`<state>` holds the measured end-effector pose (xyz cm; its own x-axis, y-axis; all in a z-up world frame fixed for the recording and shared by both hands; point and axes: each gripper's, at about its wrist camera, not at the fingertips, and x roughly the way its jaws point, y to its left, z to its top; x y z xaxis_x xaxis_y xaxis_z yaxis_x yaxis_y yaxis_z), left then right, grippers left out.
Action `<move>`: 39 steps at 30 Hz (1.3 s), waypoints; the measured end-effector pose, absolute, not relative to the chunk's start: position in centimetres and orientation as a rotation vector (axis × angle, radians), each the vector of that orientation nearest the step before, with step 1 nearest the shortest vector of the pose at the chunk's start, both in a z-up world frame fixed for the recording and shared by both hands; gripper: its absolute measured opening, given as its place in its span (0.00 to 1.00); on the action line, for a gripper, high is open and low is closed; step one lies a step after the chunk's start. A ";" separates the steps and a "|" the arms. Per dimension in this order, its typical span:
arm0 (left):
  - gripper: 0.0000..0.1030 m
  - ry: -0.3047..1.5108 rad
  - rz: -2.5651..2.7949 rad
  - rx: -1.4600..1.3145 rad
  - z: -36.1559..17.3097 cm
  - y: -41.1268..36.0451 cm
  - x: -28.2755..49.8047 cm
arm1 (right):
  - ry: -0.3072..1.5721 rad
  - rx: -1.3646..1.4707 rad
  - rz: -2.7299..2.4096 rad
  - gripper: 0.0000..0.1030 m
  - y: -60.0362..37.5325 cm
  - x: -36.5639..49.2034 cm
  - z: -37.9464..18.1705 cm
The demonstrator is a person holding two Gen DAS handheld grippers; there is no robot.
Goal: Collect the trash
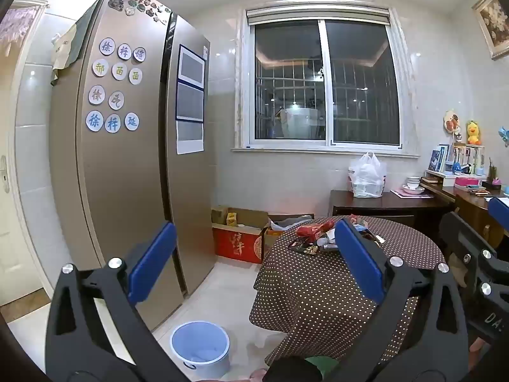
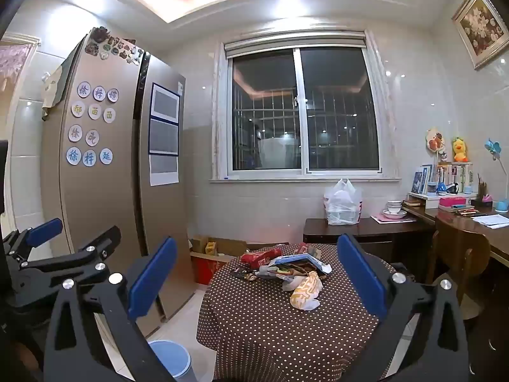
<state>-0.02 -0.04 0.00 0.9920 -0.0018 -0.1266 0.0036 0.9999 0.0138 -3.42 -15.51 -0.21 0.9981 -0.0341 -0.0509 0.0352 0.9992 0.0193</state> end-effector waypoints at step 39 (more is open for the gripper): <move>0.95 0.135 -0.011 0.011 -0.3 0.0 0.1 | 0.069 0.029 -0.021 0.96 -15.1 -3.4 -0.3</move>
<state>0.07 0.02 -0.31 0.9908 -0.0100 -0.1348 0.0115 0.9999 0.0101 -3.41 -15.07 -0.25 0.9974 -0.0195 -0.0692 0.0215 0.9994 0.0278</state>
